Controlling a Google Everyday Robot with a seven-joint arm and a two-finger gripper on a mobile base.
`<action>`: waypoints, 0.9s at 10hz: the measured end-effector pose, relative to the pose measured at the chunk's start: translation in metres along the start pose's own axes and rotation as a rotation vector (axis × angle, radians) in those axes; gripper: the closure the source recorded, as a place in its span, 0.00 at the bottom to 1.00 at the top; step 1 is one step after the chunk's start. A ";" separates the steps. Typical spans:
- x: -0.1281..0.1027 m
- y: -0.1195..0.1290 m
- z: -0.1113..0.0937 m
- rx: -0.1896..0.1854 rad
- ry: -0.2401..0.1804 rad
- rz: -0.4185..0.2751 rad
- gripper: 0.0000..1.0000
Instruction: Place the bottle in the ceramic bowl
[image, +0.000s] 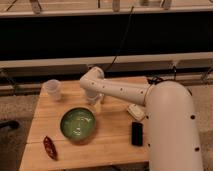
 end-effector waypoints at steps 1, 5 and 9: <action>0.002 -0.005 -0.001 -0.002 -0.002 -0.024 0.20; 0.028 -0.026 0.003 -0.039 0.007 -0.122 0.20; 0.062 -0.030 0.002 -0.087 0.036 -0.142 0.20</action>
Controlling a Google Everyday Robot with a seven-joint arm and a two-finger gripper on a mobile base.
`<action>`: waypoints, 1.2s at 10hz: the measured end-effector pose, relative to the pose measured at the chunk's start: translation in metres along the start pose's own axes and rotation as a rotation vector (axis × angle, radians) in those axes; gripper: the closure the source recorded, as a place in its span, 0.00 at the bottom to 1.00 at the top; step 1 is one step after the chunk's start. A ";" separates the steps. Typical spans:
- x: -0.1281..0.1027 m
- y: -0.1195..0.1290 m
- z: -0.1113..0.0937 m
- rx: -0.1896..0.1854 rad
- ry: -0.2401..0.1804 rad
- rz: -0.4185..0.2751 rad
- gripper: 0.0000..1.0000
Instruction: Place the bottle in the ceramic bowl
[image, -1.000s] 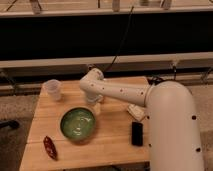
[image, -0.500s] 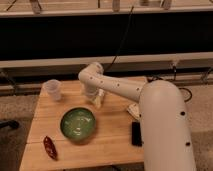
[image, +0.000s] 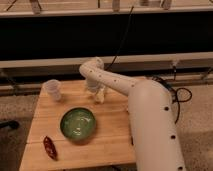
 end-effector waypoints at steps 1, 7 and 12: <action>0.002 0.000 -0.001 -0.003 0.002 -0.001 0.20; 0.030 0.002 0.009 -0.030 -0.025 -0.115 0.20; 0.046 0.008 0.021 -0.048 -0.025 -0.149 0.58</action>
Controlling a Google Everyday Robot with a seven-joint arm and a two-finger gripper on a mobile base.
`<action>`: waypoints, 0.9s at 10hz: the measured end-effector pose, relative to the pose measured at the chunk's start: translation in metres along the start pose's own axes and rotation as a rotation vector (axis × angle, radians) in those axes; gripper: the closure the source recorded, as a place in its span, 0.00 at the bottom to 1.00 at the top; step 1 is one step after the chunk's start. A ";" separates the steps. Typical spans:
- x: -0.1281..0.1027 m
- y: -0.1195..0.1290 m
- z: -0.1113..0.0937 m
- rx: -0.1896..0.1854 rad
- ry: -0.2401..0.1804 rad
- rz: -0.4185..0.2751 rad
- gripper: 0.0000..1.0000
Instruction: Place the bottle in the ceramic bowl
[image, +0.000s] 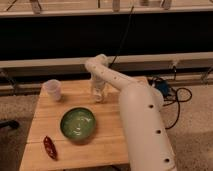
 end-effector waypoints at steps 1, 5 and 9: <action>0.002 0.002 0.000 -0.002 0.003 0.002 0.67; 0.006 0.008 -0.011 0.017 0.019 0.022 0.99; -0.008 0.021 -0.056 0.052 0.042 -0.012 1.00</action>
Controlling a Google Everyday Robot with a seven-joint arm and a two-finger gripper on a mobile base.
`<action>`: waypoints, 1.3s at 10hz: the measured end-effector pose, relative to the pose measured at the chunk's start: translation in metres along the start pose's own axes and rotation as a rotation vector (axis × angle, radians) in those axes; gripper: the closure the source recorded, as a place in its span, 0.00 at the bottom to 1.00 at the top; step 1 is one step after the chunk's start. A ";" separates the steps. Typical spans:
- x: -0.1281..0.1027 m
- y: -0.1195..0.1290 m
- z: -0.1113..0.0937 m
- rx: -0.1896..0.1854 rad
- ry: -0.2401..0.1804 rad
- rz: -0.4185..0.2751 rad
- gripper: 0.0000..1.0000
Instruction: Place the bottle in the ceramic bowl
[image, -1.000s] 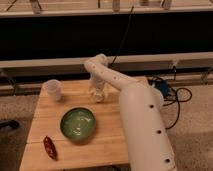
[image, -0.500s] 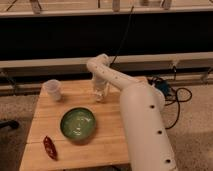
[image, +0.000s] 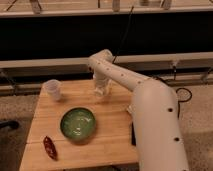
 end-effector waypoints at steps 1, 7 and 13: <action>0.001 0.000 -0.001 0.003 0.006 -0.003 1.00; -0.048 0.023 -0.034 -0.006 0.022 -0.058 1.00; -0.114 0.023 -0.061 -0.042 0.043 -0.145 1.00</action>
